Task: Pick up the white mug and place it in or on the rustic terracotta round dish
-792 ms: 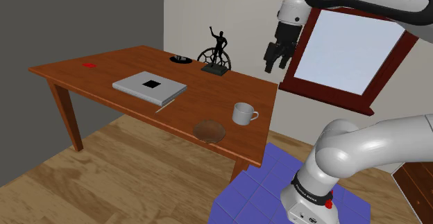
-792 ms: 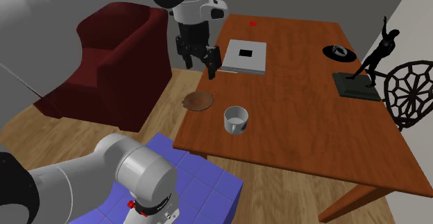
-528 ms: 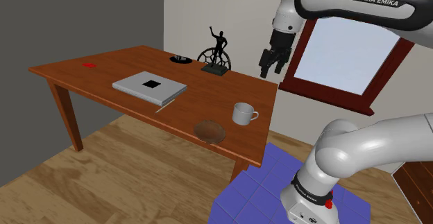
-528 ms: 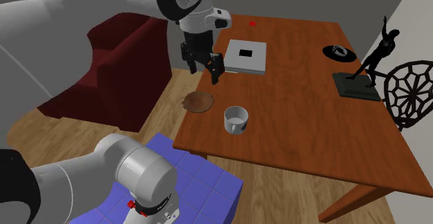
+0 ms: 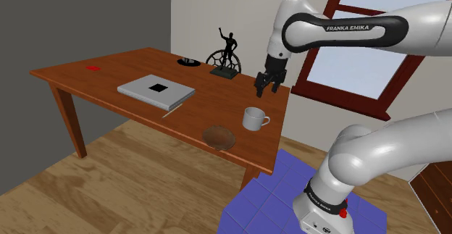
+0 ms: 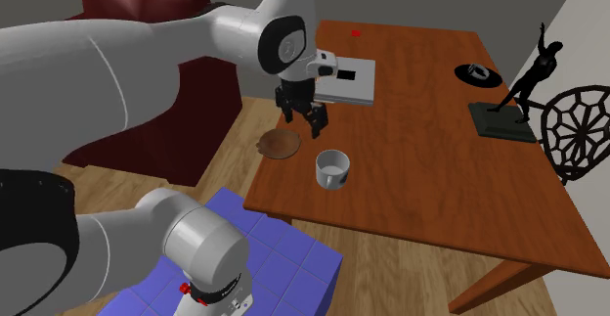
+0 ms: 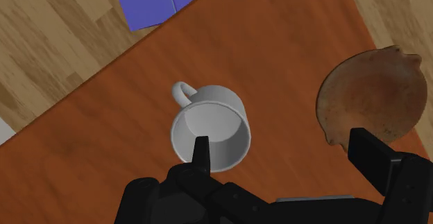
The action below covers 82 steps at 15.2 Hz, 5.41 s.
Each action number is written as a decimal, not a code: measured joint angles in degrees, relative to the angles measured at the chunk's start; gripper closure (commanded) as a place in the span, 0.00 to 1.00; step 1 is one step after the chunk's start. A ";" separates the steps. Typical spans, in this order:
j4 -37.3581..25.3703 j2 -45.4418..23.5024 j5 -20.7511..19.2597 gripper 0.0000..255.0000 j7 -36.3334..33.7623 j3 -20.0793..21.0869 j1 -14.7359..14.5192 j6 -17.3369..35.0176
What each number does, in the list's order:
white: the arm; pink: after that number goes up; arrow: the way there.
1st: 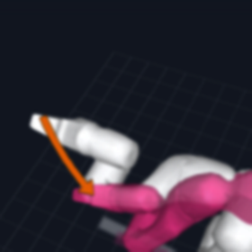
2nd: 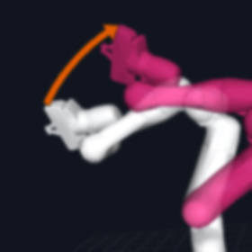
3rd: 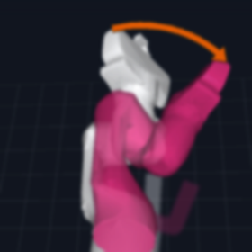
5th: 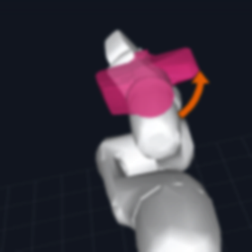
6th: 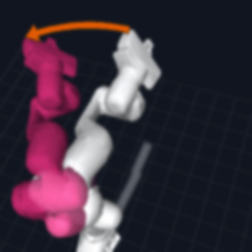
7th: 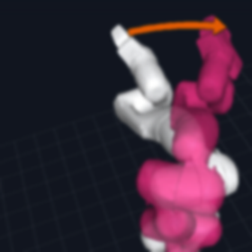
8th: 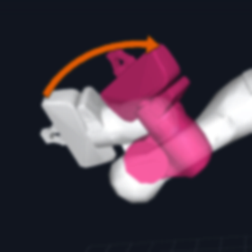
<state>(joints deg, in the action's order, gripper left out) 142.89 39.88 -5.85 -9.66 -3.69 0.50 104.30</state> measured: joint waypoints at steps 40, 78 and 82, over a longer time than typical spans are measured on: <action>7.15 -24.02 -1.31 1.00 -2.28 -2.90 1.63 32.15; -6.31 -23.74 5.07 1.00 -25.68 15.38 -8.84 17.05; -4.69 -25.32 4.74 1.00 -26.17 15.63 -8.77 20.20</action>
<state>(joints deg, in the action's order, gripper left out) 138.20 14.56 -1.10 -35.83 11.94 -8.27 124.50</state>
